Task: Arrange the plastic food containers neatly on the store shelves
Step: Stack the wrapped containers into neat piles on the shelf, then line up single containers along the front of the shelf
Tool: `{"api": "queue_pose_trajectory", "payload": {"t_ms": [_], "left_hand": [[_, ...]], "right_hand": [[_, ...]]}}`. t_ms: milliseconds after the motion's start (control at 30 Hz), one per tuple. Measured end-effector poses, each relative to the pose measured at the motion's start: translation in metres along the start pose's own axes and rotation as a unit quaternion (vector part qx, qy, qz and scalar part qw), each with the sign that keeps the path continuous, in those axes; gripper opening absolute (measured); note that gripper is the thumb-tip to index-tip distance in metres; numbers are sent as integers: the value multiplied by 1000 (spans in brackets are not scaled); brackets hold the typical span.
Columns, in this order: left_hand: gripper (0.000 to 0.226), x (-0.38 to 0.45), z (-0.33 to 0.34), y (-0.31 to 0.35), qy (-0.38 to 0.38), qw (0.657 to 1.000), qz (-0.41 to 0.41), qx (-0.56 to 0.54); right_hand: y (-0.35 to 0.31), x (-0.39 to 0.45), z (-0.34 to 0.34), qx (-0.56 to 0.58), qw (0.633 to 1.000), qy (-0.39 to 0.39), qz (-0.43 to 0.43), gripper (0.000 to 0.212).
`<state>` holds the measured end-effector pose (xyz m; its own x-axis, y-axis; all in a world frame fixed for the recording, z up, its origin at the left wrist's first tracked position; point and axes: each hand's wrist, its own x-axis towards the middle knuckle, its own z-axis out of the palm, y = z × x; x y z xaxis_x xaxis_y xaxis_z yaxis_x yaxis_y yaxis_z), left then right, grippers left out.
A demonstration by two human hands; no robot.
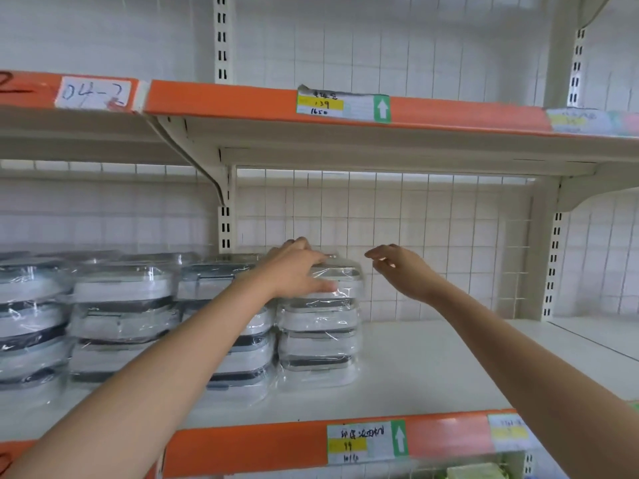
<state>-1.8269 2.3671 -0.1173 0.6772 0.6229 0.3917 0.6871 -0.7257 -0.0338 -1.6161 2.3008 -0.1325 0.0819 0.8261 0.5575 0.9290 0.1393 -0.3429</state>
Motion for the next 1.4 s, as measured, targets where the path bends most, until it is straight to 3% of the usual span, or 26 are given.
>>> {"api": "queue_pose_trajectory", "payload": {"t_ms": [200,333,500,633,833,1000,1100,1200,1300,1400], "left_hand": [[75,-41,-8,-32,86,996,-27,30],[68,-66,-1,-47,90,994,-59,33],[62,-79,11,-46,161,985,-13,65],[61,-81,11,-47,159,986,-7,56],[48,-87,25,-36,208,977,14,42],[37,-104,26,-26,232,973,10,5],[31,-115,11,-24,179,984,3,-17],[32,-132,-4,-24,71,996,-33,-38],[34,-157,-17,-31,-45,993,-74,-78],[35,-185,-37,-44,-135,980,-112,-97]], "right_hand": [[-29,-3,5,-18,997,-12,-72,36],[-42,-11,19,-68,993,-22,-90,42],[-48,-15,34,-104,989,-4,-103,52],[-56,-15,35,-121,984,8,-132,55],[-77,-30,46,-138,969,30,-205,49],[-95,-40,42,-144,967,10,-208,44],[-110,-42,30,-161,962,-15,-219,44],[-132,-51,25,-136,967,-78,-203,41],[-156,-63,26,-132,959,-175,-181,42],[-178,-73,32,-137,926,-312,-160,48]]}}
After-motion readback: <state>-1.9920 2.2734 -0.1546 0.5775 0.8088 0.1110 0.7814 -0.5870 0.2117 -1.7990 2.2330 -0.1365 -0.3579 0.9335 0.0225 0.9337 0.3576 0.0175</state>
